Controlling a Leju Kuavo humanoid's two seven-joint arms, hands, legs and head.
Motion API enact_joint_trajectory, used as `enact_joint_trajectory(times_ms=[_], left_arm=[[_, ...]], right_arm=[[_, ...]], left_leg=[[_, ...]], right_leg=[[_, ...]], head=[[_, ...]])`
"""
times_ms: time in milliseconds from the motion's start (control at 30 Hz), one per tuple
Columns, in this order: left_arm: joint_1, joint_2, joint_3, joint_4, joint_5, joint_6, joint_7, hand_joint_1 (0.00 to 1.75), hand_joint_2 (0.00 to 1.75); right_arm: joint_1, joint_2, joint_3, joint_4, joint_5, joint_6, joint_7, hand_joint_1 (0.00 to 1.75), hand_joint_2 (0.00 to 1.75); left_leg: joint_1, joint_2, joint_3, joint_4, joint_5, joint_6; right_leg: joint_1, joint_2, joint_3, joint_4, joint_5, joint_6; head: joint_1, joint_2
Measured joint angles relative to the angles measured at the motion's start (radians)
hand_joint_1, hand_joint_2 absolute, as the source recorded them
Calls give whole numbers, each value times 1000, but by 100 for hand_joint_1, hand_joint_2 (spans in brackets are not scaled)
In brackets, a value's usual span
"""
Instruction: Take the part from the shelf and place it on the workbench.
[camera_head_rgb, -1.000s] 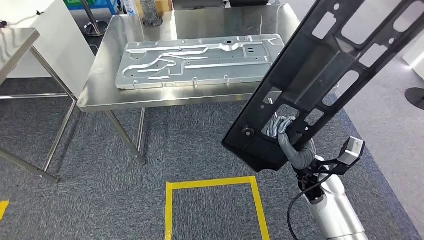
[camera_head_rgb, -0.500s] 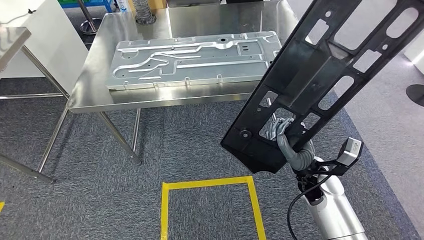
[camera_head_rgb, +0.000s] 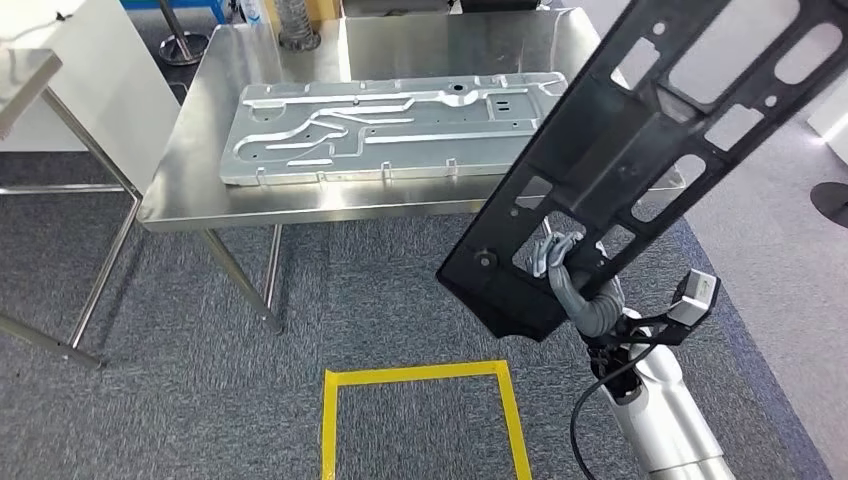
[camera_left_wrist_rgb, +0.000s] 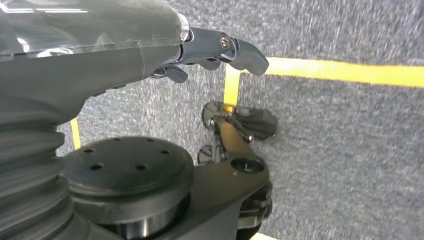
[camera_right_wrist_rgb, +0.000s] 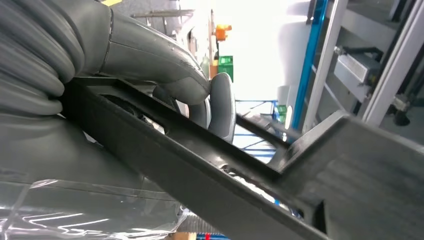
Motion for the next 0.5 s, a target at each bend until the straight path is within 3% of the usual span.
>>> enact_joint_trajectory(times_ms=[67,133,167,200,233,300,367,433,467,500], left_arm=[[-1,0,0,0,0,-1,-1,0,175],[0,-1,0,0,0,-1,0,0,175],[2,-1,0,0,0,-1,1,0,175],[3,-1,0,0,-1,-1,2,0,175],[4,-1,0,0,-1,-1,2,0,175],[5,-2,0,0,-3,-1,2,0,175],[2,-2,0,0,-5,-1,4,0,175],[-1,-2,0,1,-6,0,7,0,175],[-3,-3,0,1,-6,1,8,0,175],[-4,-3,0,1,-6,2,8,0,175]], right_arm=[[-1,0,3,2,-1,0,0,175,175],[0,0,6,4,-1,0,-1,175,175],[2,0,7,4,-1,0,-1,175,175],[3,0,8,5,-1,0,-1,175,175],[3,-1,8,5,-1,0,-2,175,175],[2,-4,7,8,-2,-1,-3,175,175],[3,-9,4,11,-6,-1,-6,175,175],[3,-14,1,12,-11,0,-10,175,175],[3,-15,0,12,-13,0,-12,175,175],[3,-17,-1,12,-14,0,-13,175,175]], left_leg=[[1,0,21,-5,-7,7],[-1,0,39,-4,-25,9],[-1,-1,52,-4,-36,9],[-1,-2,67,-4,-48,7],[-1,-3,85,-4,-62,5],[-1,-3,119,-3,-93,0],[-2,-2,135,-8,-114,-10],[-2,-2,142,-10,-110,-22],[-2,-1,135,11,-98,-27],[-1,-1,109,59,-80,-33]], right_leg=[[0,0,-53,94,-36,2],[1,0,-139,209,-77,7],[1,0,-170,234,-84,8],[1,-1,-184,225,-76,7],[1,-1,-180,181,-51,6],[4,-3,-153,54,51,-1],[10,-3,-141,-16,122,-14],[13,-1,-132,-27,122,-29],[12,0,-121,-35,120,-35],[10,0,-105,-44,114,-42]], head=[[0,0],[0,0],[0,0],[0,0],[0,0],[0,0],[0,0],[1,0],[1,0],[1,0]])
